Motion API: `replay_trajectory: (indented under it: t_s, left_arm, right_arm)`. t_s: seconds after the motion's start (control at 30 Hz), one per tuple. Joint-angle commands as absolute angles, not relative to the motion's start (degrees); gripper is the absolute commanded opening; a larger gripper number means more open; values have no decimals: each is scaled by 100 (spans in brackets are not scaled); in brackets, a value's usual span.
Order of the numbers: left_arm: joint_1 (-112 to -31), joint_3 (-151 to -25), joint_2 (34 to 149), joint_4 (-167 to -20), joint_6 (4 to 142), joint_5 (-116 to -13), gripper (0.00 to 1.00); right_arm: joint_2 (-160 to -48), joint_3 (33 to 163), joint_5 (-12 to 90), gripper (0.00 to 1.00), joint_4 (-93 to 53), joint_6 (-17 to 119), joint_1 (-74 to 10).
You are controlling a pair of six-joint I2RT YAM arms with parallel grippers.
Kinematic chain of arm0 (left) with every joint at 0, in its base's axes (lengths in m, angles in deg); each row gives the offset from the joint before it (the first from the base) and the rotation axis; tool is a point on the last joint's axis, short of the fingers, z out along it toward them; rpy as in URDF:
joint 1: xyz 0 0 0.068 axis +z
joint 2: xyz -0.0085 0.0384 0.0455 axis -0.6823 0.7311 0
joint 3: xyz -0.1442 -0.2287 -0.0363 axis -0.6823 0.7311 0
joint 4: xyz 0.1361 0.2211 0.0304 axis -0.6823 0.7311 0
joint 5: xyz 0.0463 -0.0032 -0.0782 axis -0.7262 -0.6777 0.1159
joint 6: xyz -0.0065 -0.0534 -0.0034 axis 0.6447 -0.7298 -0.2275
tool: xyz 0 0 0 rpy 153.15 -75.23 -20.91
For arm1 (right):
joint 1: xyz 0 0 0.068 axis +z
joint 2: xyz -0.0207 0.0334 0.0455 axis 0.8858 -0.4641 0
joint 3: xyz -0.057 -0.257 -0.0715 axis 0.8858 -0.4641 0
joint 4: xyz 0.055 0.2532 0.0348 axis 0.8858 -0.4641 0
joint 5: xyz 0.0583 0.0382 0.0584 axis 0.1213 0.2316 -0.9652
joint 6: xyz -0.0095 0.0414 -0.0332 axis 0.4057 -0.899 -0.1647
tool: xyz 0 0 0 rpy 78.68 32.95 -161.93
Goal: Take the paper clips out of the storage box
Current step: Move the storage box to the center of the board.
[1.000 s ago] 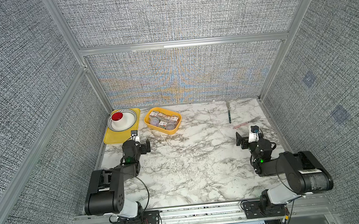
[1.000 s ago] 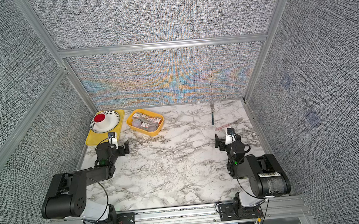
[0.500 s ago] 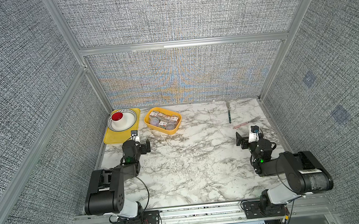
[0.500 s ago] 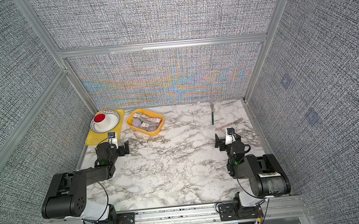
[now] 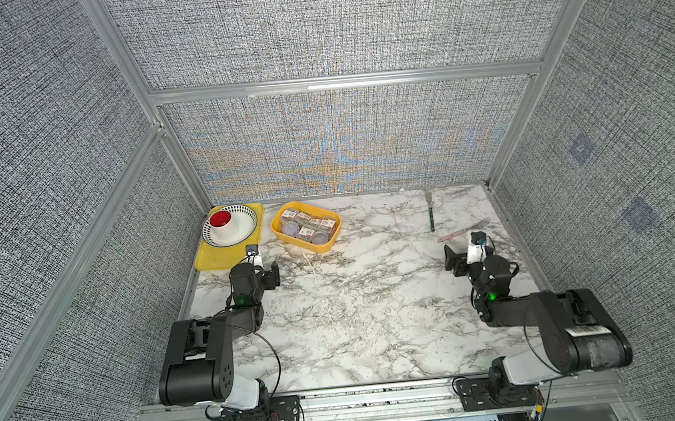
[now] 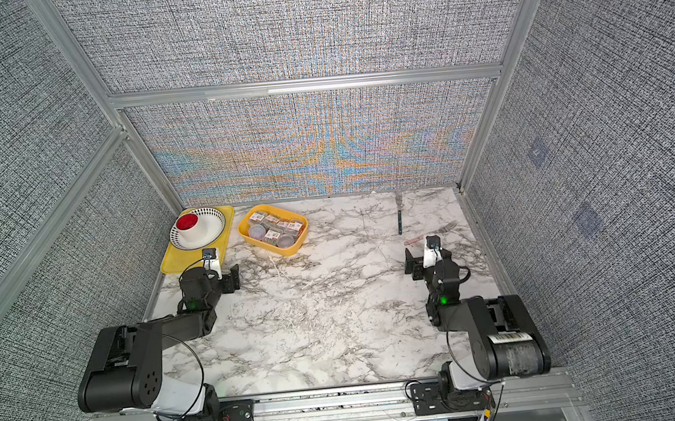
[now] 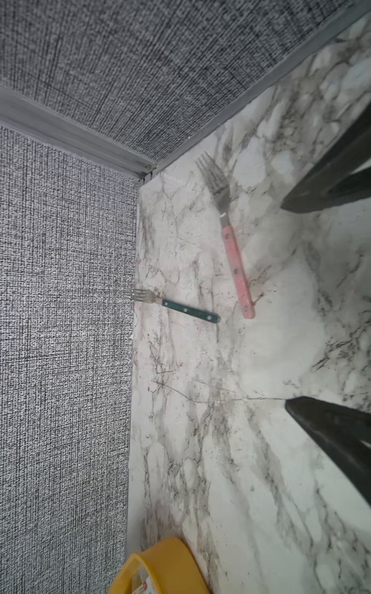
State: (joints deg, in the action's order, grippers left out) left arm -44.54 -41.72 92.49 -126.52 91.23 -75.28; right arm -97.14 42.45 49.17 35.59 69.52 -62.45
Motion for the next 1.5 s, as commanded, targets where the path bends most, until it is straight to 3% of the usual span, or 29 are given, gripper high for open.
replay_trajectory:
  t_s: [0.0, 0.23, 0.53, 0.7, 0.93, 1.13, 1.47]
  left_arm:
    - [-4472, -4756, 8851, -11431, 8988, -7800, 75]
    - [-4571, -5880, 7794, -8885, 8188, -7894, 70]
    - [-4567, -7657, 6974, -5377, 8018, -7829, 58]
    - [-4556, -7076, 6722, -5347, 7976, -8125, 59]
    - [-4553, -7101, 6917, -5232, 7875, -8044, 58]
    - [-4549, -7004, 6900, -5230, 7827, -8034, 59]
    - [-4548, -7012, 6864, -5224, 7863, -7705, 59]
  right_arm:
    - [-9417, 5113, 5073, 88, 1842, 6495, -6213]
    - [-9426, 6617, 5788, 85, -982, 5958, -5799]
    - [-9032, 7653, 5289, 82, -3082, 4594, -5164]
    - [-9862, 8563, 5257, 81, -3525, 3458, -4115]
    - [-12129, 10766, 5224, 81, -4027, 2286, -3086]
    - [-13872, 12535, 5137, 76, -4436, 1757, -2688]
    - [-14924, 13554, 5033, 63, -4371, 1305, -2631]
